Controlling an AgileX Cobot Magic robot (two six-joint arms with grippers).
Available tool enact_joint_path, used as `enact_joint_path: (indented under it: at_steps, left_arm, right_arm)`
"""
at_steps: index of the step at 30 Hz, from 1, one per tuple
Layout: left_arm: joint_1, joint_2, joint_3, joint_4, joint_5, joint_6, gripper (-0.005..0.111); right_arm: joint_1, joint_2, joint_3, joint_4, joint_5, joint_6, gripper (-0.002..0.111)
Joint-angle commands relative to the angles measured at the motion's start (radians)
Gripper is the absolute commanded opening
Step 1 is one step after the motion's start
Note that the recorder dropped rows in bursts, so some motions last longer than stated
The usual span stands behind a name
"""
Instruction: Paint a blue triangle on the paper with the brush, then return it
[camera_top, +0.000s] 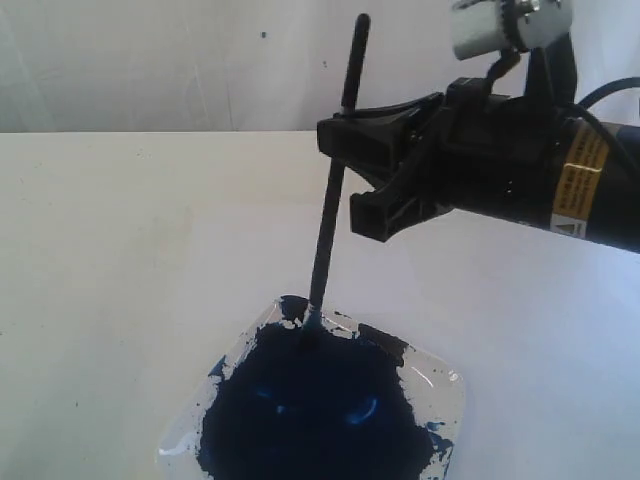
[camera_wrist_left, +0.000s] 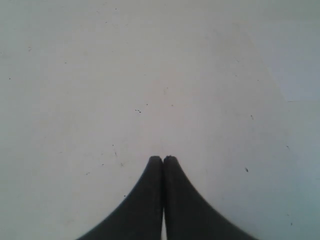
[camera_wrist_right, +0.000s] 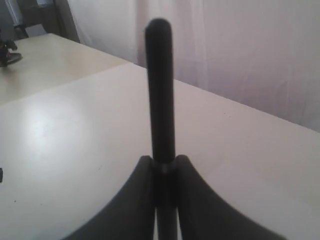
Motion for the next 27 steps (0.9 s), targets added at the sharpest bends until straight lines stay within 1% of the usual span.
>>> enact_joint_path:
  at_steps: [1, 5, 19, 27]
  left_arm:
    - [0.003, 0.008, 0.004, -0.003, 0.0, -0.003, 0.0]
    - [0.003, 0.008, 0.004, -0.003, 0.0, -0.003, 0.0]
    - [0.003, 0.008, 0.004, -0.003, 0.0, -0.003, 0.0]
    - [0.003, 0.008, 0.004, -0.003, 0.0, -0.003, 0.0]
  right_arm:
    - [0.075, -0.001, -0.014, -0.015, 0.116, 0.011, 0.0]
    - [0.087, 0.021, -0.014, -0.015, 0.162, 0.011, 0.0]
    - [0.087, 0.076, -0.018, -0.002, 0.08, 0.017, 0.0]
    - [0.087, 0.076, -0.049, 0.002, 0.075, 0.017, 0.0]
